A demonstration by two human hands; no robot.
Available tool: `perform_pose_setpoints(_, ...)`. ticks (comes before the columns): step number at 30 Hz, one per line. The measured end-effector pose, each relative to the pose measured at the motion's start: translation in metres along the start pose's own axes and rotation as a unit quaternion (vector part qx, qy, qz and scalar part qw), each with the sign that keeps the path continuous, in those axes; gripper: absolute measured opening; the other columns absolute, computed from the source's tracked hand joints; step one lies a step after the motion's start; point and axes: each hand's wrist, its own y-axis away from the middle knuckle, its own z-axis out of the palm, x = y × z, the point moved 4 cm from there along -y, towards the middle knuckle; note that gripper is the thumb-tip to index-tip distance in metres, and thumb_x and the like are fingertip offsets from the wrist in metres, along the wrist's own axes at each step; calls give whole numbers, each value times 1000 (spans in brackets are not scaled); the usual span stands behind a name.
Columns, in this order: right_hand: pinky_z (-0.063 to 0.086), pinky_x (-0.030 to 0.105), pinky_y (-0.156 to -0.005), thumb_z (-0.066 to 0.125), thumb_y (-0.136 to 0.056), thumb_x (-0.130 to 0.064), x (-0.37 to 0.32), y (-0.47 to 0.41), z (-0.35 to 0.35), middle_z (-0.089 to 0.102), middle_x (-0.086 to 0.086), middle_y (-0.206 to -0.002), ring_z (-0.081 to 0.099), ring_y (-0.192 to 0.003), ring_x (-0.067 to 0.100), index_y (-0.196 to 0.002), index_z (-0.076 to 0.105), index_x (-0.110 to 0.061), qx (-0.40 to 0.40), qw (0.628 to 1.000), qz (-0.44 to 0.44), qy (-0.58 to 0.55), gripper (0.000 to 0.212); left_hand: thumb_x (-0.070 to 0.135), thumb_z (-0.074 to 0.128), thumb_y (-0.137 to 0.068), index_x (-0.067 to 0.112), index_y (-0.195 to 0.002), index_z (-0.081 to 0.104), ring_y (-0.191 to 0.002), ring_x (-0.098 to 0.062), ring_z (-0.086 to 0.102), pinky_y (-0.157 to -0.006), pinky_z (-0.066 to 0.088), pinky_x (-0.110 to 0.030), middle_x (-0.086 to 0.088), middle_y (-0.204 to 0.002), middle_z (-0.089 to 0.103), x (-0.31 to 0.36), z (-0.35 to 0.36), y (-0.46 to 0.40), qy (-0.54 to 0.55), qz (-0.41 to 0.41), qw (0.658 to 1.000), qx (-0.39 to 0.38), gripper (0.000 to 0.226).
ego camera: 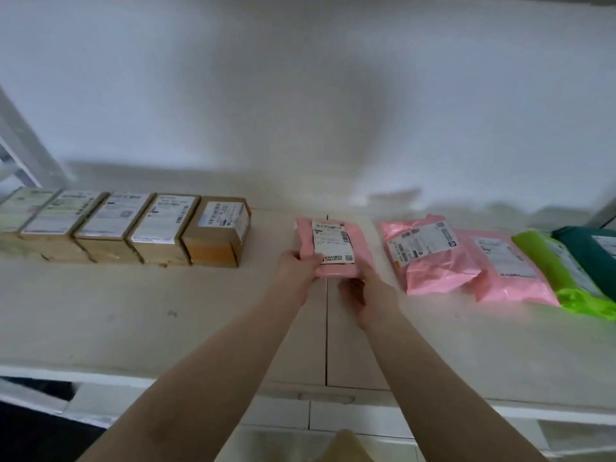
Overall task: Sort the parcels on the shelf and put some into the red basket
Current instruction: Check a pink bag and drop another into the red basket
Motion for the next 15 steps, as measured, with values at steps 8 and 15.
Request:
perform_pose_setpoints(8,62,37,-76,72,-88,-11,9,16,36,75,16,-101,73,-90,29,-104,67,-4,-91,995,-44,0,18,2,68,-85,5,-109,57,-97,-27,68,-77,58,-32,-12,-108,68,23,-62,4,79,45,994,-62,27)
perform_pose_setpoints(15,61,34,-81,65,-89,-2,11,29,51,76,13,-104,74,-93,25,-112,66,-5,-184,976,-108,36,24,-3,69,-83,5,-106,60,-98,-28,68,-83,57,-34,-14,-110,70,23,-87,7,143,63,984,-87,26)
